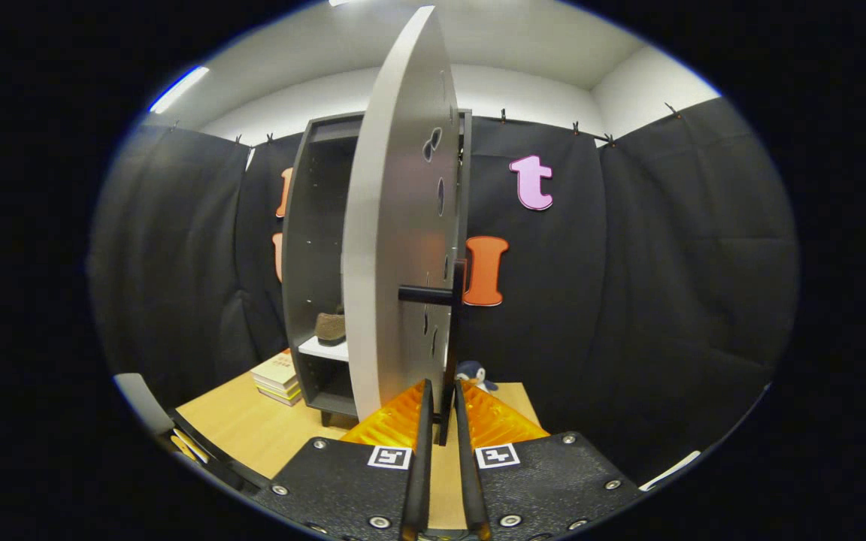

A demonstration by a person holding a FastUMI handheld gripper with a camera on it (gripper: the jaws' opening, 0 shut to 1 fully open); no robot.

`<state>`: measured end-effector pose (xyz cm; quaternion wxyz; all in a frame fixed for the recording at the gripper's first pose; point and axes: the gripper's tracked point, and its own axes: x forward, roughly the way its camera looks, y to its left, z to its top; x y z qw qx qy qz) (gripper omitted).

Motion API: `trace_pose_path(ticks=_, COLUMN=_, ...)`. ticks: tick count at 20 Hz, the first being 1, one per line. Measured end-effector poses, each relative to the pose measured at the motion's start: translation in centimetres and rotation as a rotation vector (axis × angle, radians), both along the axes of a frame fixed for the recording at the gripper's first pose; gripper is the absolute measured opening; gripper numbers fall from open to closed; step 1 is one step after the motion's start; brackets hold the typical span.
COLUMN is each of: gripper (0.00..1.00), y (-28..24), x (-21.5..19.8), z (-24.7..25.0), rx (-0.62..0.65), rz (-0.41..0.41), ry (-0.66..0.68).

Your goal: Open the shoe cabinet door, grab the shoes and put them into the shoe cabinet, then close the shoe cabinet door.

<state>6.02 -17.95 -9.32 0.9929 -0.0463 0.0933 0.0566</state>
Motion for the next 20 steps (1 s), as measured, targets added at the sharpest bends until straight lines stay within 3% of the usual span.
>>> trace_pose_path(ticks=3, gripper=0.12, y=-1.4, x=-0.2, z=0.2, rx=-0.036, rz=-0.059, ry=-0.011)
trace_pose_path(ticks=8, gripper=0.11, y=-3.2, x=-1.5, z=-0.2, rx=-0.023, rz=-0.172, ry=0.012)
trace_pose_path(ticks=12, gripper=0.11, y=-1.7, x=-3.6, z=-0.8, rx=-0.035, rz=-0.235, ry=0.038)
trace_pose_path(ticks=16, gripper=0.12, y=2.7, x=-5.2, z=-3.2, rx=-0.014, rz=-0.248, ry=0.093)
trace_pose_path(ticks=20, gripper=0.18, y=9.1, x=-5.0, z=-6.1, rx=-0.005, rz=-0.2, ry=0.147)
